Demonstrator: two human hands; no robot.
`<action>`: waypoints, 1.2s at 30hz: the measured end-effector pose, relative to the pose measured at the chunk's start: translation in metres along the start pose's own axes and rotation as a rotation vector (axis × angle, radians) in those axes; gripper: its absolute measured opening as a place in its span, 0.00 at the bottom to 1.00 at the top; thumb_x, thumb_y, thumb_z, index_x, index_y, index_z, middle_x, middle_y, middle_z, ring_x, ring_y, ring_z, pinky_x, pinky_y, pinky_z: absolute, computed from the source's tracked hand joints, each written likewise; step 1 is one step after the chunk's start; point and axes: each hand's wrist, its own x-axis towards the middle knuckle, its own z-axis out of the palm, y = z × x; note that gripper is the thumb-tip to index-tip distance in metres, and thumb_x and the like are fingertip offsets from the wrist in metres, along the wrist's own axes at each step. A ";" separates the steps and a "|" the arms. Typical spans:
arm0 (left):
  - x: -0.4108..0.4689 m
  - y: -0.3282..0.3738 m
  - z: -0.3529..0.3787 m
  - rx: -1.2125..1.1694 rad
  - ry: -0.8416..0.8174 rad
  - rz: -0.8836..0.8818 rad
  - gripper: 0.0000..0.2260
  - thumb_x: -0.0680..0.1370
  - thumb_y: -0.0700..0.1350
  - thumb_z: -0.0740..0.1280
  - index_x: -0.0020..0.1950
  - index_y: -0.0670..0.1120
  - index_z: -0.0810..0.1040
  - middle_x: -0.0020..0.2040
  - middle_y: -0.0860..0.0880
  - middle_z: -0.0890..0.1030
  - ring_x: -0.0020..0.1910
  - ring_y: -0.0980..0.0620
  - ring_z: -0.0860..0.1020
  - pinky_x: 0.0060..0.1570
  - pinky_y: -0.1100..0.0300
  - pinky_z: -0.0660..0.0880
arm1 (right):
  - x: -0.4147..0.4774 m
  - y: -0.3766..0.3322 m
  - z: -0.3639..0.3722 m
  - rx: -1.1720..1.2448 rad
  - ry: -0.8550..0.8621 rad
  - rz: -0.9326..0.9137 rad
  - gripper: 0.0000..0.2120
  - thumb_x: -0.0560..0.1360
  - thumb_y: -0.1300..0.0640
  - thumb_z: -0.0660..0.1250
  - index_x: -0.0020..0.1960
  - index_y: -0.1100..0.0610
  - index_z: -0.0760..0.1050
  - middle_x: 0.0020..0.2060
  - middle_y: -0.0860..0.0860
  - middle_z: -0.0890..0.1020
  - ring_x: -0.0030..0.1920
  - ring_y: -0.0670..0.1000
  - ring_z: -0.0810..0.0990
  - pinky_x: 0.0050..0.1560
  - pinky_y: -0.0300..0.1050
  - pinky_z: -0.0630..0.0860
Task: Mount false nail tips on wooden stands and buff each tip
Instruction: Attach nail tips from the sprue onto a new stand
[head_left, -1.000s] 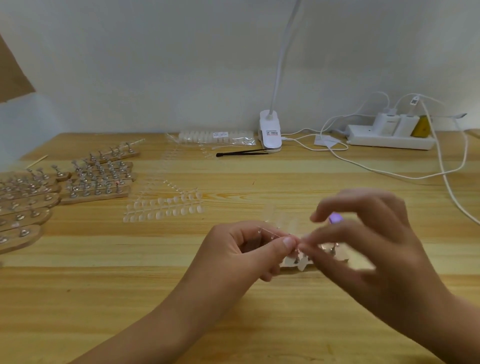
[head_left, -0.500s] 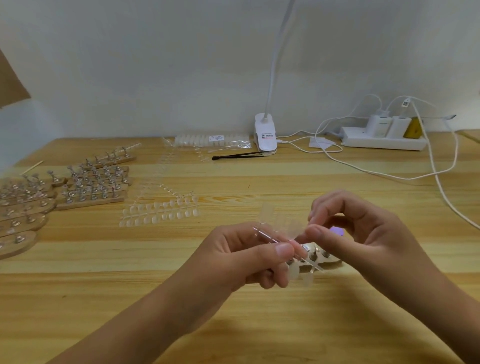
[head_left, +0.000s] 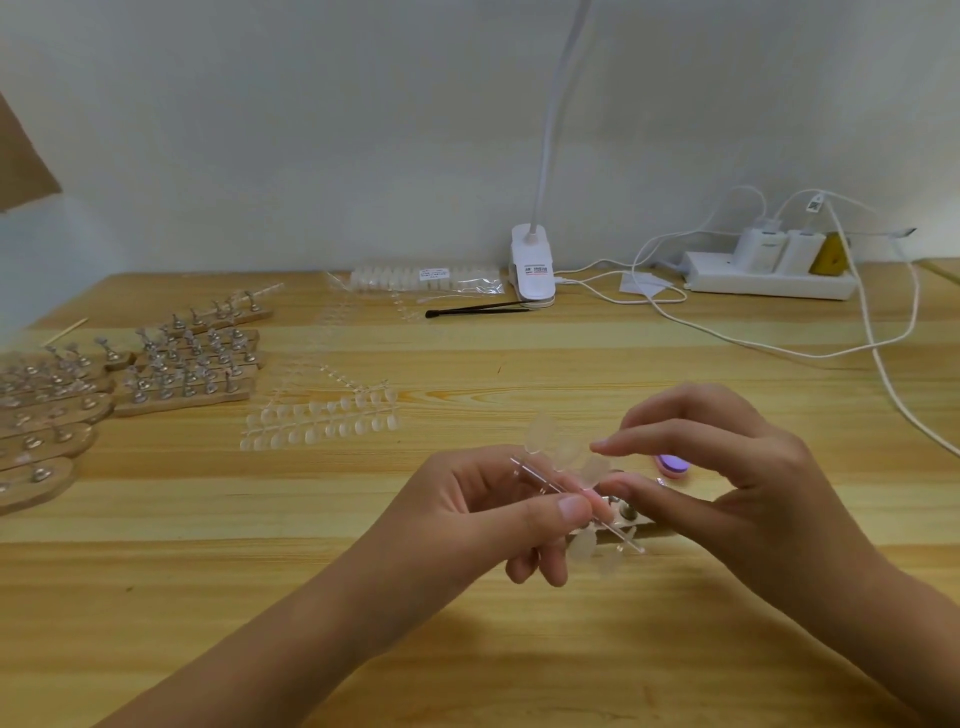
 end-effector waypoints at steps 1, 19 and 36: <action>0.000 0.000 -0.001 -0.001 -0.002 -0.003 0.05 0.75 0.49 0.69 0.45 0.53 0.85 0.33 0.52 0.82 0.31 0.59 0.77 0.33 0.69 0.71 | 0.000 0.000 0.001 0.009 0.001 -0.003 0.09 0.72 0.43 0.67 0.51 0.44 0.79 0.46 0.42 0.79 0.49 0.45 0.78 0.47 0.39 0.73; 0.009 0.003 -0.028 -0.235 0.375 0.014 0.07 0.70 0.51 0.70 0.43 0.50 0.85 0.42 0.46 0.84 0.28 0.58 0.72 0.27 0.69 0.70 | -0.005 0.016 0.022 -0.291 -0.038 -0.136 0.15 0.74 0.43 0.66 0.42 0.51 0.85 0.47 0.47 0.83 0.53 0.50 0.76 0.53 0.53 0.72; 0.009 -0.001 -0.023 -0.218 0.331 -0.010 0.08 0.69 0.51 0.70 0.44 0.50 0.85 0.43 0.45 0.85 0.28 0.57 0.72 0.28 0.69 0.70 | -0.008 0.020 0.022 -0.253 -0.015 -0.119 0.14 0.74 0.44 0.67 0.45 0.53 0.85 0.49 0.49 0.82 0.55 0.52 0.75 0.57 0.55 0.71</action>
